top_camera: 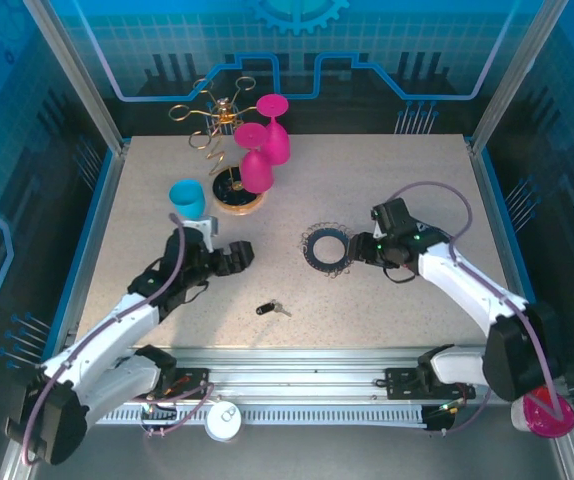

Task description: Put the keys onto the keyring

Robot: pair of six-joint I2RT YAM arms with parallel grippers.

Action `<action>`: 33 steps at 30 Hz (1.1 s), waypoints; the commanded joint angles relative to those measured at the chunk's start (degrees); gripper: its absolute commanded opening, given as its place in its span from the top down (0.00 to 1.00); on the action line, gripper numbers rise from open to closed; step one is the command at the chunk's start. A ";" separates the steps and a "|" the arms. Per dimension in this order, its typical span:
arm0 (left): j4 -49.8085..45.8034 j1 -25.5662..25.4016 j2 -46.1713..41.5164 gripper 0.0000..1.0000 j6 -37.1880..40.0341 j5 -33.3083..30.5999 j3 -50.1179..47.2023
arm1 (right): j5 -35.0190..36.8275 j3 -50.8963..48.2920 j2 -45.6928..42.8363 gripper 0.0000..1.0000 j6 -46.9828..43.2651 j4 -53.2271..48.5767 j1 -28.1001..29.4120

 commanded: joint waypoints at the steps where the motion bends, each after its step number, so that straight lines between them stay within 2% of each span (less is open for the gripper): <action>1: -4.60 -5.07 4.03 0.01 -3.00 -1.15 4.71 | 1.51 4.50 4.15 0.59 4.70 -9.03 1.32; 2: -4.92 -6.30 5.58 0.01 -2.89 -1.24 5.88 | 1.46 5.23 5.19 0.64 4.96 -9.75 1.59; 4: -5.17 -8.88 9.08 0.01 -2.81 -1.37 8.45 | 1.53 7.09 7.72 0.67 5.59 -11.80 2.12; 8: -4.21 -13.76 16.67 0.01 -3.20 -0.82 13.81 | 1.91 9.68 10.97 0.68 4.74 -14.57 3.04; 13: -4.52 -17.99 28.28 0.10 -6.27 1.78 22.59 | 3.81 11.30 13.16 0.68 4.05 -17.65 2.83; 20: -9.12 -19.45 40.71 0.26 -11.08 3.57 33.10 | 4.57 8.91 9.78 0.68 5.40 -19.31 0.01; 28: -24.51 -19.28 53.58 0.44 -4.15 -4.79 49.02 | 4.18 4.28 4.02 0.68 6.60 -19.19 -1.37; 33: -27.17 -19.72 57.57 0.49 -5.08 -1.40 54.34 | 5.02 2.77 1.80 0.68 7.21 -19.81 -1.61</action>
